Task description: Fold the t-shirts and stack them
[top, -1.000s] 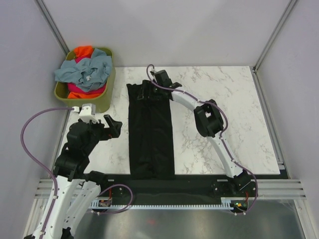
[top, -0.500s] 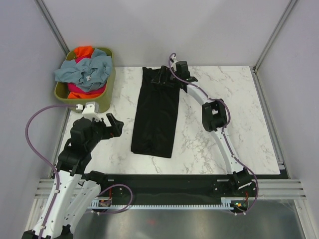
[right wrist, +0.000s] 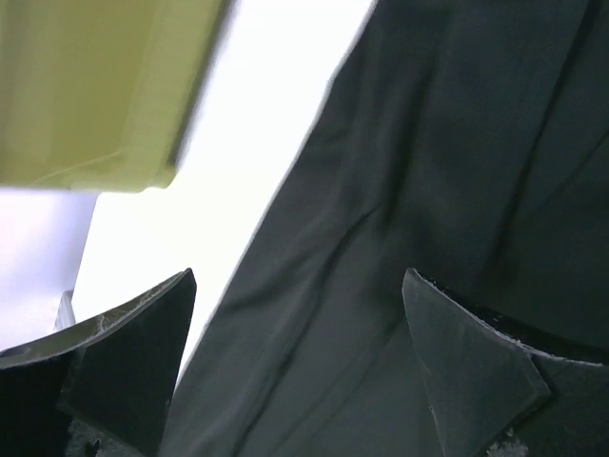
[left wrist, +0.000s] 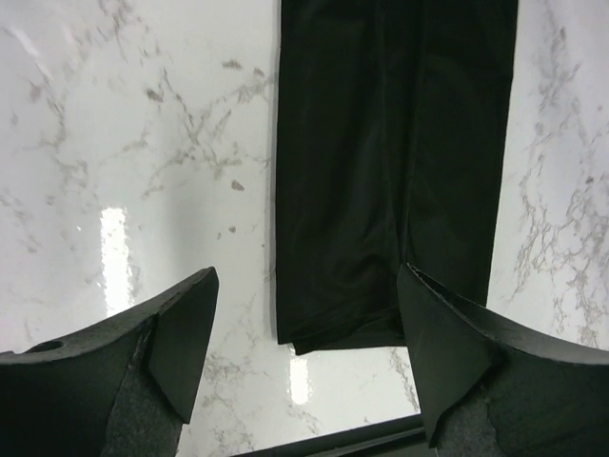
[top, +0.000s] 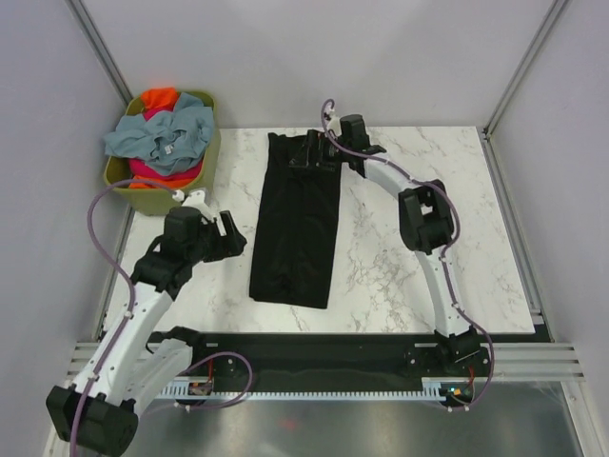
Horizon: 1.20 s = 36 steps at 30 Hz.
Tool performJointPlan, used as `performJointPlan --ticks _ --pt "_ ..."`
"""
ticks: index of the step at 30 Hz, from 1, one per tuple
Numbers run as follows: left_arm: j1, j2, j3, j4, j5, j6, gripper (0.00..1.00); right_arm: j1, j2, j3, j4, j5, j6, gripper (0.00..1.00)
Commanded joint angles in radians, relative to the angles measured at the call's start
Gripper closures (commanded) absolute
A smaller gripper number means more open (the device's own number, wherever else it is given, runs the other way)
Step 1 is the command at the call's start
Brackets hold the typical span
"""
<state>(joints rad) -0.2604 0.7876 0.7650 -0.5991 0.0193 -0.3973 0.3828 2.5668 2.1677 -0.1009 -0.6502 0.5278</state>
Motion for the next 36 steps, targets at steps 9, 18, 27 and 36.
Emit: performJointPlan --ticks 9,18,27,36 --pt "-0.134 0.051 -0.216 0.125 -0.013 -0.242 0.23 0.043 -0.905 -0.983 -0.080 0.336 0.053 0.02" --pt "-0.160 0.065 -0.372 0.324 0.051 -0.241 0.28 0.358 -1.013 -1.374 -0.033 0.480 0.208 0.17" --pt "-0.160 0.072 -0.443 0.395 0.082 -0.242 0.29 0.487 -0.982 -1.474 0.037 0.488 0.305 0.24" --pt "-0.161 0.076 -0.446 0.406 0.087 -0.236 0.33 0.531 -1.051 -1.545 -0.020 0.561 0.354 0.27"
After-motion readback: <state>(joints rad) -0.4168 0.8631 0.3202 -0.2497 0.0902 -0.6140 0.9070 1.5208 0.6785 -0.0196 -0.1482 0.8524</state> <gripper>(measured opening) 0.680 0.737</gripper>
